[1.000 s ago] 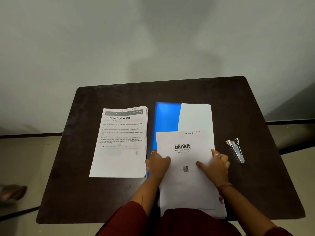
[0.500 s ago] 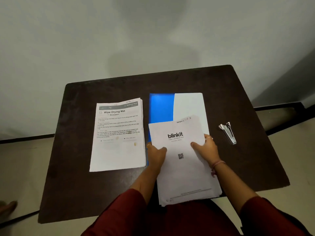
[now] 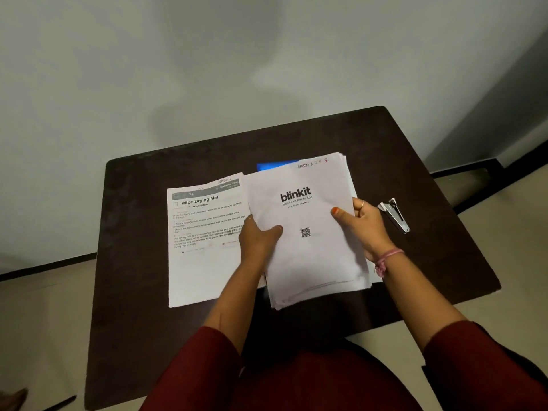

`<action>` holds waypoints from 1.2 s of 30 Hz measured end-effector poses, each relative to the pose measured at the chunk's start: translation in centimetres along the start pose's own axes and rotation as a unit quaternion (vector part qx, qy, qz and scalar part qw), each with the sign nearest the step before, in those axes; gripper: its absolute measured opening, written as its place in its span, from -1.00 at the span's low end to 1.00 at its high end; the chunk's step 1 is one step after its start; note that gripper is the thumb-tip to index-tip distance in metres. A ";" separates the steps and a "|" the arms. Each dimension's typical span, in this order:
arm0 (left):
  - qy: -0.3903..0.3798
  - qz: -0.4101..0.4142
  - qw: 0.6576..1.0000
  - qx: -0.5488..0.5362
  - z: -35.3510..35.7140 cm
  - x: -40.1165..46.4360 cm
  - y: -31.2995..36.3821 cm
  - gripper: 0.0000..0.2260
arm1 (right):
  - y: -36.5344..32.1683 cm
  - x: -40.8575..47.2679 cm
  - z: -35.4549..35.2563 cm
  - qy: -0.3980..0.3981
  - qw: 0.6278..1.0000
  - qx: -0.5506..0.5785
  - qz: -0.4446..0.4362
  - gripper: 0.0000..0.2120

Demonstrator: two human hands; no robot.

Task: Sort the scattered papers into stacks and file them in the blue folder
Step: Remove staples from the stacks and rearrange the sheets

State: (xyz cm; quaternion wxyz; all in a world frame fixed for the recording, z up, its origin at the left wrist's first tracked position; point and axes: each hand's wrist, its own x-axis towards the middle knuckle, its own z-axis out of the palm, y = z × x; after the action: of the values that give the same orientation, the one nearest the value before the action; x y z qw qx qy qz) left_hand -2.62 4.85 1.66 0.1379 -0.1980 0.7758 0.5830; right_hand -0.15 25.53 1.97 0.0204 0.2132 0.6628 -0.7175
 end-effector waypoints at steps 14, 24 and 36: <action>0.080 0.261 0.961 0.043 -1.1 -0.8 8.3 -0.77 | -8.4 1.3 3.1 0.102 0.964 -0.002 -0.245 -0.80; 0.051 0.212 0.976 0.008 -0.3 1.4 5.5 -0.67 | -3.8 3.2 2.2 0.051 0.978 -0.048 -0.198 -0.57; -0.020 0.140 0.985 -0.097 0.2 3.3 4.3 -0.68 | -4.7 4.5 1.1 -0.053 0.982 -0.059 -0.168 -0.56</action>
State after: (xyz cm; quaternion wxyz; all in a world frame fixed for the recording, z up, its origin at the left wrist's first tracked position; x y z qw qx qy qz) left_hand -7.55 5.63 3.82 0.0506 -0.0878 0.7324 0.6733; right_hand -5.98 26.22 4.95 -0.0527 0.0582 0.7285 -0.6805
